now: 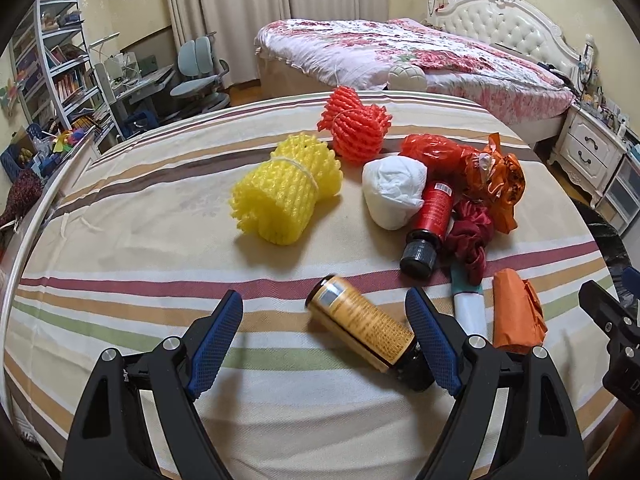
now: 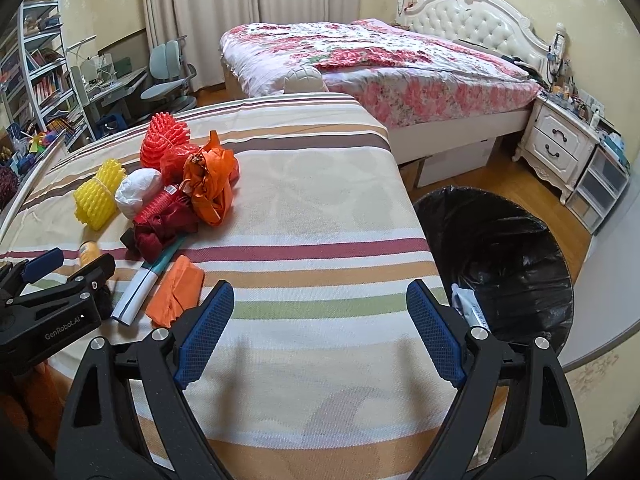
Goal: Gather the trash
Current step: 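Grasp the brown spray can with the left tool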
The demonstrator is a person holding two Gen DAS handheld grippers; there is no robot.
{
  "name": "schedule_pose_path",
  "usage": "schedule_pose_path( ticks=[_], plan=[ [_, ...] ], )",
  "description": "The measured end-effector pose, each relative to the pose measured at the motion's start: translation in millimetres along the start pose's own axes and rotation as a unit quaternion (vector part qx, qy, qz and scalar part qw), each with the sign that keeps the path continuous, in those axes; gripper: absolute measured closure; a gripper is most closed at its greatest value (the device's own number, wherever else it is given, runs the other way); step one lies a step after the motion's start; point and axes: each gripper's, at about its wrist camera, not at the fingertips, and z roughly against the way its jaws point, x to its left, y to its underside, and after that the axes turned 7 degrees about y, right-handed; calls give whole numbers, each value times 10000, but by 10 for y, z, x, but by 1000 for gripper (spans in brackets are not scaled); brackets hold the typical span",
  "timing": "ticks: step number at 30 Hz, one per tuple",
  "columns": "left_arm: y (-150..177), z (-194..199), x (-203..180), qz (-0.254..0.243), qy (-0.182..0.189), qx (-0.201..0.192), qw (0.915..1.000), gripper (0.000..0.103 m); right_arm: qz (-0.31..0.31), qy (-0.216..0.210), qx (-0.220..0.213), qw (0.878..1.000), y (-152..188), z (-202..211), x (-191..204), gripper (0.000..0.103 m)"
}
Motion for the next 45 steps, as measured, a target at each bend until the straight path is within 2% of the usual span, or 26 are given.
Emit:
schedule_pose_path(
  ticks=[2, 8, 19, 20, 21, 23, 29, 32, 36, 41, 45],
  plan=[
    [13, 15, 22, 26, 32, -20, 10000, 23, 9, -31, 14, 10000, 6, -8, 11, 17],
    [43, 17, 15, -3, 288, 31, 9996, 49, 27, -73, 0, 10000, 28, 14, 39, 17],
    [81, 85, 24, -118, 392, -29, 9992, 50, 96, -150, -31, 9998, 33, 60, 109, 17],
    [82, 99, 32, -114, 407, -49, 9991, 55, 109, -165, -39, 9998, 33, 70, 126, 17],
    [79, 121, 43, -108, 407, -95, 9991, 71, 124, -180, -47, 9998, 27, 75, 146, 17],
    [70, 128, 83, -40, 604, -61, 9981, 77, 153, -218, -66, 9996, 30, 93, 184, 17],
    [96, 79, 168, 110, 650, 61, 9978, 75, 291, -291, -72, 9991, 56, 111, 294, 17],
    [115, 103, 183, 159, 686, 43, 9975, 57, 278, -283, -58, 9992, 59, 108, 292, 17],
    [124, 144, 205, 228, 699, 15, 9973, 45, 232, -259, -52, 9994, 62, 102, 254, 17],
    [117, 209, 151, 193, 737, -65, 9971, 38, 177, -243, -65, 9995, 75, 115, 200, 17],
    [146, 236, 74, 77, 765, -69, 9970, 36, 125, -236, -62, 9996, 86, 125, 150, 17]
  ],
)
